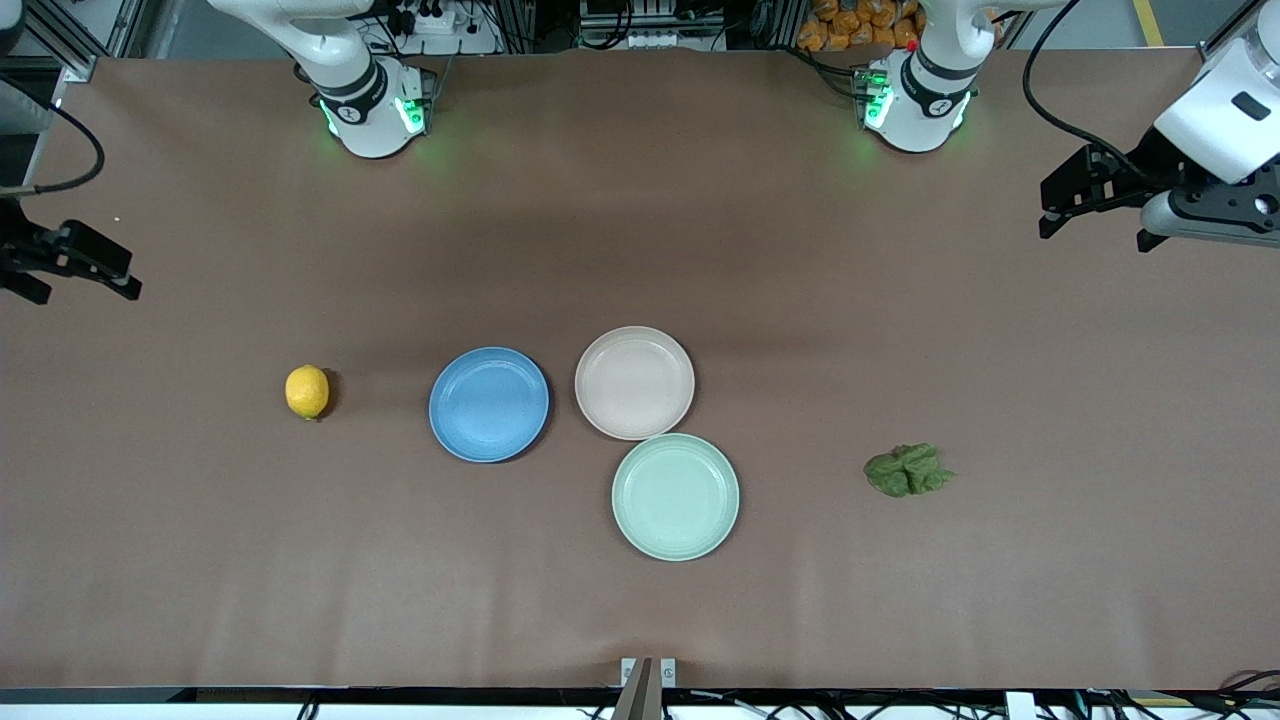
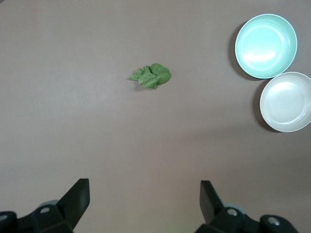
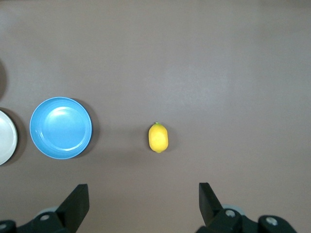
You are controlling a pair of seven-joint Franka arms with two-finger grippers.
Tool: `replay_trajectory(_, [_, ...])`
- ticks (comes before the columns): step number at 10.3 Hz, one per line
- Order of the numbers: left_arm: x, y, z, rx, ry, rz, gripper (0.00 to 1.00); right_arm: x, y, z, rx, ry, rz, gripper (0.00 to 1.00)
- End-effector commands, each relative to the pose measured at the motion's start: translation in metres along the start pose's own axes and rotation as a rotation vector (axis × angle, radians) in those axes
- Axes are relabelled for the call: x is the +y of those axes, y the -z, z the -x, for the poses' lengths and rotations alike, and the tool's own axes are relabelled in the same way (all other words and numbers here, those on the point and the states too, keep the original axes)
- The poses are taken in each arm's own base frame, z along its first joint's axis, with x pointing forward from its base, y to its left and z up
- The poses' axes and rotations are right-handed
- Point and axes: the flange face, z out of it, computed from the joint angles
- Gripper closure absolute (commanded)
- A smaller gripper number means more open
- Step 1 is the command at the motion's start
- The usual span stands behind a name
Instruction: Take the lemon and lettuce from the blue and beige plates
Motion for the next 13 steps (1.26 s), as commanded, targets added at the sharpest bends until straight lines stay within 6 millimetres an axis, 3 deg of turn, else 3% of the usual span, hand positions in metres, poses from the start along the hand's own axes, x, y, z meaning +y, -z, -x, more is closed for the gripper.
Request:
replay_trajectory(1, [-0.005,0.004,-0.006,0.017,-0.004,-0.018,0.0,0.004,0.006,0.006,-0.017,-0.01,-0.006,0.0])
replay_trajectory(5, [-0.007,0.004,-0.007,0.018,0.032,-0.025,0.0,0.003,0.016,0.006,-0.008,-0.006,0.002,0.0])
replay_trajectory(8, [-0.009,0.004,-0.007,0.018,0.033,-0.025,0.0,0.01,0.007,0.013,-0.091,-0.023,-0.002,0.0])
replay_trajectory(13, [-0.009,0.002,-0.007,0.015,0.032,-0.025,0.0,0.009,-0.001,0.009,-0.108,-0.019,-0.004,0.0])
